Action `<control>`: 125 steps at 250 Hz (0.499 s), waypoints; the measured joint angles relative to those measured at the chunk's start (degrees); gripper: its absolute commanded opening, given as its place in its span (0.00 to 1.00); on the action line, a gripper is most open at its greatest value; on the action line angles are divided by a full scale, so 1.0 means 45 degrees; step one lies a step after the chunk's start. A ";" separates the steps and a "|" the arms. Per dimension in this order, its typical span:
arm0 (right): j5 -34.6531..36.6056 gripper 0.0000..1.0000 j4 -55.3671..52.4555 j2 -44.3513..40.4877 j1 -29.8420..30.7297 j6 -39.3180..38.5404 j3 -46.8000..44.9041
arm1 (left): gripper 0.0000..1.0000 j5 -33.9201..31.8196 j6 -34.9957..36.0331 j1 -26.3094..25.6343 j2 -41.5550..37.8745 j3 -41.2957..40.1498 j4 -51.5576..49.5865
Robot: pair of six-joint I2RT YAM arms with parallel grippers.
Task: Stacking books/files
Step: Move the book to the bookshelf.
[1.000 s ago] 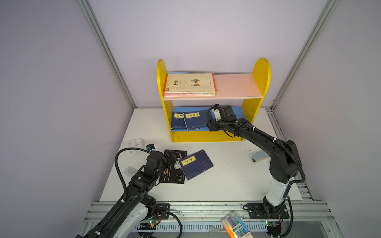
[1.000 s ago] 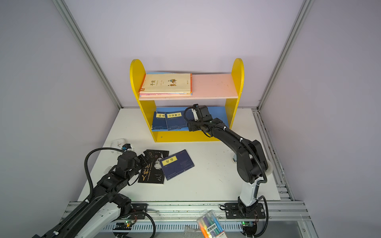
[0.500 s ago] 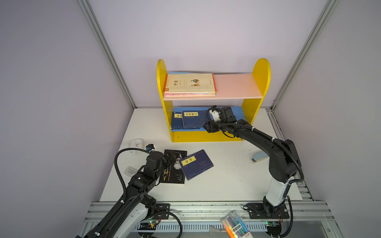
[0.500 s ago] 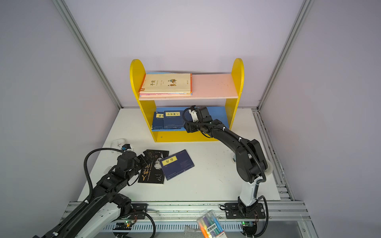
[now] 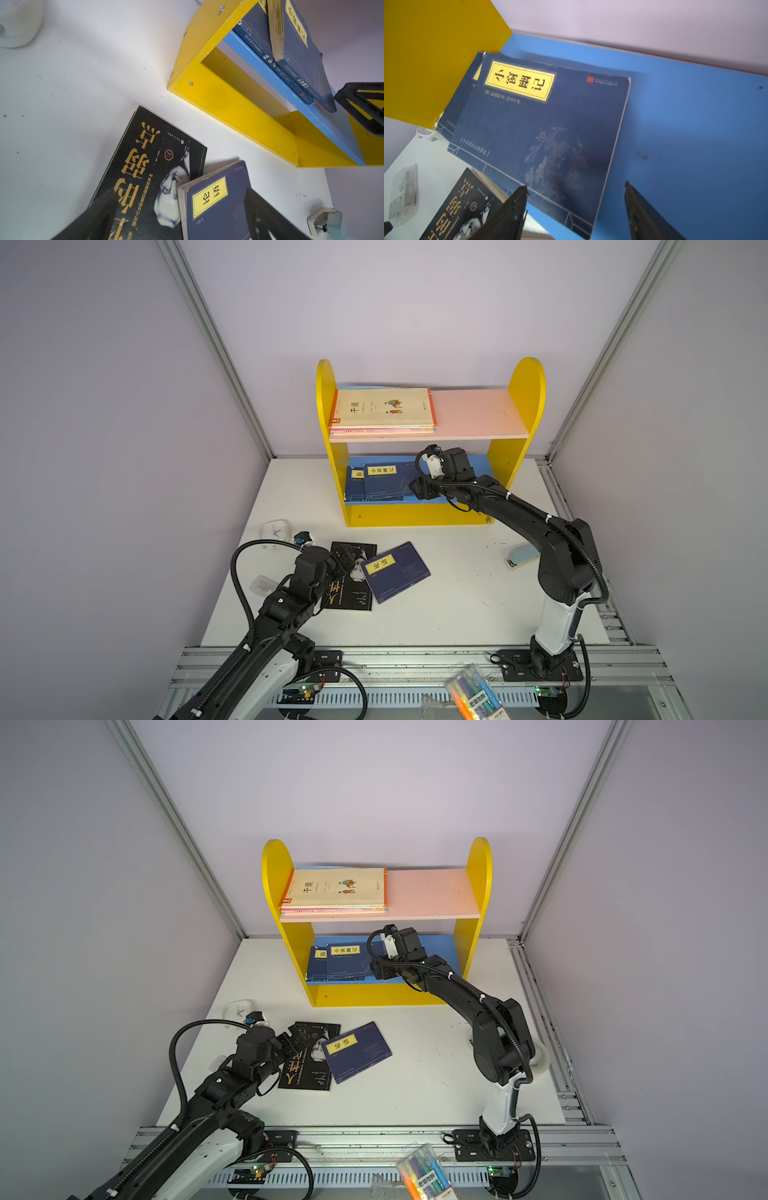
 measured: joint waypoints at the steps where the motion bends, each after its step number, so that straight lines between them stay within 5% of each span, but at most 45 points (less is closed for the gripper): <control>1: -0.0010 0.76 -0.0010 0.0029 0.0000 0.0000 0.0039 | 0.97 0.0000 0.0000 0.0000 0.0000 -0.0005 0.0000; 125: -0.0471 0.75 -0.0505 0.0991 0.0160 -0.0554 0.0855 | 0.97 -0.0049 -0.0092 0.0000 -0.0087 -0.0087 -0.0005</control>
